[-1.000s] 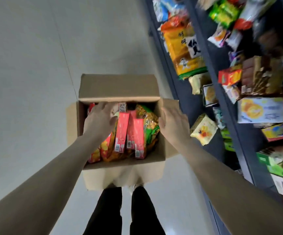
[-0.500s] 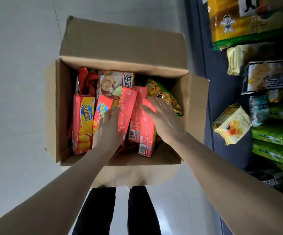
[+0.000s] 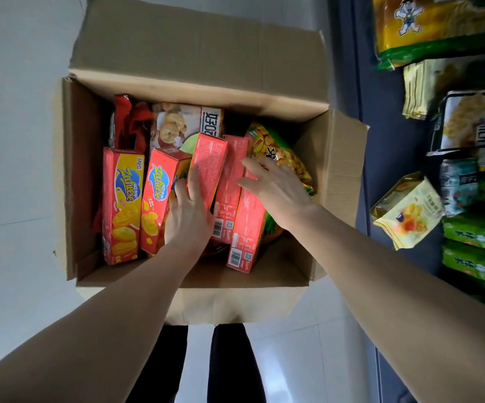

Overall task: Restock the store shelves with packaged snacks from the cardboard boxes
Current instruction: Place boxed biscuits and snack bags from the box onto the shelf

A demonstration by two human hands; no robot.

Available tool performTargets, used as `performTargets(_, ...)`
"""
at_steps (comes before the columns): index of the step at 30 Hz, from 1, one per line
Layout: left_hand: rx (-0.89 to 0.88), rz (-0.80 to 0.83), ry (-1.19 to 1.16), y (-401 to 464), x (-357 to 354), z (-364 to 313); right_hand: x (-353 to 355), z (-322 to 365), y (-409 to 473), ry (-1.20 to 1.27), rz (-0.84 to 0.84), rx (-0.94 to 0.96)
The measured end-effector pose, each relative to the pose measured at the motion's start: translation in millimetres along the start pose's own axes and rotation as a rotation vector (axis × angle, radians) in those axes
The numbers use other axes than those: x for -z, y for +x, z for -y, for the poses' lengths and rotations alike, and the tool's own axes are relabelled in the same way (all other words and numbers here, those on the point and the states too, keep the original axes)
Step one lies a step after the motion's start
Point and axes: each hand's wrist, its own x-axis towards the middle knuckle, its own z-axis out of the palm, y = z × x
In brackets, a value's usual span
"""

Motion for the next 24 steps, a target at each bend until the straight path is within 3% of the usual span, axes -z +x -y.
performTargets(6, 0.067, 0.090, -0.096, -13, 43, -11, 43, -14, -27, -0.114, 0.020, 0.041)
performTargets(11, 0.147, 0.070, -0.162, -36, 102, -24, 77, -30, -85, 0.015, 0.165, -0.226)
performTargets(14, 0.193, 0.096, -0.268, -51, 144, -31, 95, -40, -130, 0.345, 0.221, -0.495)
performTargets(17, 0.180, 0.109, -0.346, -70, 187, -38, 122, -40, -171, 0.881, 0.221, -0.728)
performTargets(20, 0.141, 0.093, -0.403, -94, 234, -57, 161, -28, -206, 1.272, 0.128, -0.777)
performTargets(24, 0.036, 0.077, -0.516, -125, 293, -83, 229, -5, -251, 1.467, 0.023, -0.727)
